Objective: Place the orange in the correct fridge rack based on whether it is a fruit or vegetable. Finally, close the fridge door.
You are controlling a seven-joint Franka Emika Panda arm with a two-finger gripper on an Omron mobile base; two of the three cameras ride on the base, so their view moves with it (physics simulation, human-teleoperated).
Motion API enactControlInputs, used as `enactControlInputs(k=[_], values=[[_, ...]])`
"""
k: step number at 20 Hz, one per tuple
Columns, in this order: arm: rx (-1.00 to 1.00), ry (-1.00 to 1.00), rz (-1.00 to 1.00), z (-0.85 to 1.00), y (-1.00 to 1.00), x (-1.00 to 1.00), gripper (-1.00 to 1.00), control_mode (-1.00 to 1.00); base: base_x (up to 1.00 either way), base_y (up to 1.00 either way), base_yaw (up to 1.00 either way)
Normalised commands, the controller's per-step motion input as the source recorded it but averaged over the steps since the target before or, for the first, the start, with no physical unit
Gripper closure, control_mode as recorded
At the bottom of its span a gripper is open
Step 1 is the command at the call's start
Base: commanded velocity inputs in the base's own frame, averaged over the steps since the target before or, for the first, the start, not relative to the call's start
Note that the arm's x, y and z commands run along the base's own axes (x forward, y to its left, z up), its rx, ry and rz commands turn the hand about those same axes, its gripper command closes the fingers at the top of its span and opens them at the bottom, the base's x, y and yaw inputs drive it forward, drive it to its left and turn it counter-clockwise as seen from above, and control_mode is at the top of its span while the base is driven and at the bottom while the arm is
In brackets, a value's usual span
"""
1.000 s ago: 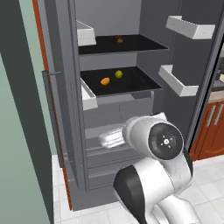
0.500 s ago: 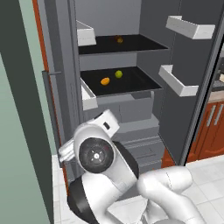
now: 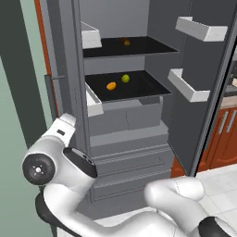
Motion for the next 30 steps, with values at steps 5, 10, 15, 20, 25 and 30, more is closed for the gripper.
enactControlInputs(k=[5,10,15,20,25,30], values=[[-0.26,-0.01,0.02,-0.25,0.74,0.68,-1.00,-1.00,0.00,0.00,0.00],[-0.20,0.00,0.01,-0.21,0.37,0.88,-1.00,-1.00,0.00,0.00,0.00],[-0.09,0.00,-0.01,-0.09,-0.08,0.67,-1.00,-1.00,0.00,0.00,0.00],[-0.02,0.00,-0.01,-0.12,-0.26,0.64,-1.00,-1.00,0.00,0.00,0.00],[0.00,0.00,0.00,-0.10,-0.57,0.45,-1.00,-1.00,0.00,0.00,0.00],[0.00,0.00,-0.01,0.00,-0.93,0.02,-1.00,-1.00,0.00,0.00,0.00]])
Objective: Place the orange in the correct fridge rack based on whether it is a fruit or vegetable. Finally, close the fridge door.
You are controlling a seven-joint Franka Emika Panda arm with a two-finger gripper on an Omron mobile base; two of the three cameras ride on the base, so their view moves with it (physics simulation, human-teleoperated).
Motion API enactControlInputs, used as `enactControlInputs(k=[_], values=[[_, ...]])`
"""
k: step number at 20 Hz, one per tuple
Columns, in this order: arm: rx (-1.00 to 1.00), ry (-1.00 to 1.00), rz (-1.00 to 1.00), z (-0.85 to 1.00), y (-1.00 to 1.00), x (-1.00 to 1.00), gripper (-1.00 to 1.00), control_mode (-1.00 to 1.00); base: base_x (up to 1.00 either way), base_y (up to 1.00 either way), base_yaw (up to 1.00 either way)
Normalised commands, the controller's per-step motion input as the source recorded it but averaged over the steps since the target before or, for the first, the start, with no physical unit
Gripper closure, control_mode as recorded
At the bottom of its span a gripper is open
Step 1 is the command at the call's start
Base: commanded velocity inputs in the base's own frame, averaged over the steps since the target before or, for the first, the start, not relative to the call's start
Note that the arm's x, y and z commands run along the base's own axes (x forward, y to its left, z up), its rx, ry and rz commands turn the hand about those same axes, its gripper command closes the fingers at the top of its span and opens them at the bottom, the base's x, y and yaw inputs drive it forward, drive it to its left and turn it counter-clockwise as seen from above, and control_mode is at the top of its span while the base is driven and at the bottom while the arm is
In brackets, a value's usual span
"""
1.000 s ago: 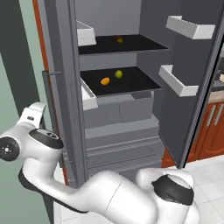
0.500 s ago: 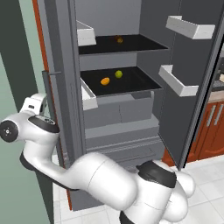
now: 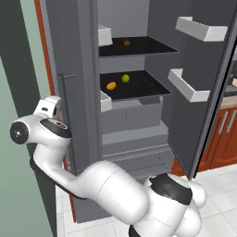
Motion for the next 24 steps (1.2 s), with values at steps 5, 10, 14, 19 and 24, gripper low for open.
enactControlInputs(k=[5,10,14,19,24], values=[[0.01,0.00,-0.01,0.00,-1.00,0.27,-1.00,-1.00,0.00,0.00,0.00],[0.04,0.00,0.00,-0.01,-1.00,0.55,-1.00,-1.00,0.00,0.00,0.00],[0.04,-0.02,0.00,-0.03,-0.73,0.83,-1.00,-1.00,0.00,0.00,0.00],[0.01,-0.04,0.01,0.00,-0.34,0.76,-1.00,-1.00,0.00,0.00,0.00],[0.00,-0.08,0.05,0.00,-0.07,0.61,-1.00,-1.00,0.00,0.00,0.00]])
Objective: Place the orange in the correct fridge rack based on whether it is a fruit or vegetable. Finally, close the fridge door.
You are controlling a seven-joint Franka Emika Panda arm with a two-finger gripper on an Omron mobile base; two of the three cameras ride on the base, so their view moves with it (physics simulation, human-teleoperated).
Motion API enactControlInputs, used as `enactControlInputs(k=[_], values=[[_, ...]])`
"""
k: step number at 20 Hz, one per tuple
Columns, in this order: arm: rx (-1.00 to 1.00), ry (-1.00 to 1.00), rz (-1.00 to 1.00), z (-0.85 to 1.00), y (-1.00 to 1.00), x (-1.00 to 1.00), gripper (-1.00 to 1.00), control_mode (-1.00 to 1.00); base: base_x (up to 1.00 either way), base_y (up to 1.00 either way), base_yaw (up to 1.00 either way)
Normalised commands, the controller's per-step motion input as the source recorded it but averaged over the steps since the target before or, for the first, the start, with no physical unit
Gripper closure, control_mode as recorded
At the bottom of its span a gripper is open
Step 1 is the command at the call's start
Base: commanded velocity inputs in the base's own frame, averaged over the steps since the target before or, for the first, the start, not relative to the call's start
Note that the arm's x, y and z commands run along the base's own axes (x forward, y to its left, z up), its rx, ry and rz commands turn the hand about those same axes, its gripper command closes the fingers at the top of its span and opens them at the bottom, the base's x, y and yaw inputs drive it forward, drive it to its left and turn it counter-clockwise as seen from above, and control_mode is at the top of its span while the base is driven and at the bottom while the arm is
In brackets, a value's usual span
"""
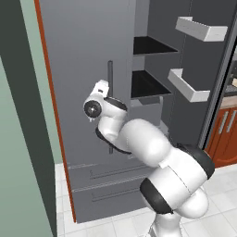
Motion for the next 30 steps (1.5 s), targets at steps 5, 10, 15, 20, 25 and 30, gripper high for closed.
enactControlInputs(k=[5,10,15,20,25,30], values=[[0.00,-0.06,0.00,0.13,0.03,0.54,-1.00,-1.00,0.00,0.00,0.00],[0.00,0.00,0.00,0.06,0.03,0.75,-1.00,-1.00,0.00,0.00,0.00],[0.00,0.00,0.00,0.01,0.02,0.80,-1.00,-1.00,0.00,0.00,0.00],[0.00,-0.01,0.00,0.00,0.00,0.36,-1.00,-1.00,0.00,0.00,0.00],[0.00,-0.11,-0.04,0.19,0.00,-0.85,-1.00,-1.00,0.00,0.00,0.00],[0.08,-0.09,-0.08,0.58,-0.07,-1.00,-1.00,-1.00,0.00,0.00,0.00]])
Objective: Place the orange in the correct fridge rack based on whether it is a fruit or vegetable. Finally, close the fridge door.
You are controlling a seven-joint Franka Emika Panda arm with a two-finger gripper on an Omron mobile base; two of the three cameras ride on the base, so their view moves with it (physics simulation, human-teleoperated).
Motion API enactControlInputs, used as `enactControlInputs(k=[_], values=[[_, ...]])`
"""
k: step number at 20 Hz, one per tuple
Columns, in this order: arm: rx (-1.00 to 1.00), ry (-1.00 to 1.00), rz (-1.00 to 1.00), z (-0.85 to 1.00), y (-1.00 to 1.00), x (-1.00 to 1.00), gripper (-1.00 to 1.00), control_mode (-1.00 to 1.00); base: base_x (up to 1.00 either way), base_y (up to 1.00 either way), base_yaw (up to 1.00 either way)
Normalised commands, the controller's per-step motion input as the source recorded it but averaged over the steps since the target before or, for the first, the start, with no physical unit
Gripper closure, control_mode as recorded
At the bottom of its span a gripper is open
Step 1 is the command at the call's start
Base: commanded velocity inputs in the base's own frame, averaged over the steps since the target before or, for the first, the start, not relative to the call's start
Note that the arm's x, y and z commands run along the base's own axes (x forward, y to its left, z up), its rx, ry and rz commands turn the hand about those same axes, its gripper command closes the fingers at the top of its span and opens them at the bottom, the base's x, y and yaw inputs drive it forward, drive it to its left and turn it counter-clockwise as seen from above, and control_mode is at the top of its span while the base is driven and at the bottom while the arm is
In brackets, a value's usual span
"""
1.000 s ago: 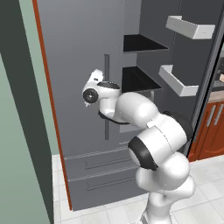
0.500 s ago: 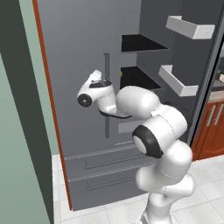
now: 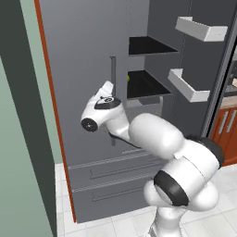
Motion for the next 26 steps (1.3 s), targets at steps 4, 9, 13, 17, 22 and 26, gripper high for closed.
enactControlInputs(k=[4,9,13,17,22,26], values=[[0.16,-0.02,-0.11,0.64,-0.44,-1.00,-1.00,-1.00,0.00,0.00,0.00],[0.27,0.00,-0.14,0.46,-0.79,-1.00,-1.00,-1.00,0.00,0.00,0.00],[0.34,-0.03,-0.08,0.01,-1.00,-1.00,-1.00,-1.00,0.00,0.00,0.00],[0.42,-0.09,-0.06,-0.06,-1.00,-1.00,-1.00,-1.00,0.00,0.00,0.00],[0.47,0.00,-0.08,0.08,-1.00,-1.00,-1.00,-1.00,0.00,0.00,0.00],[0.46,0.00,-0.05,0.00,-1.00,-1.00,-1.00,-1.00,0.00,0.00,0.00]])
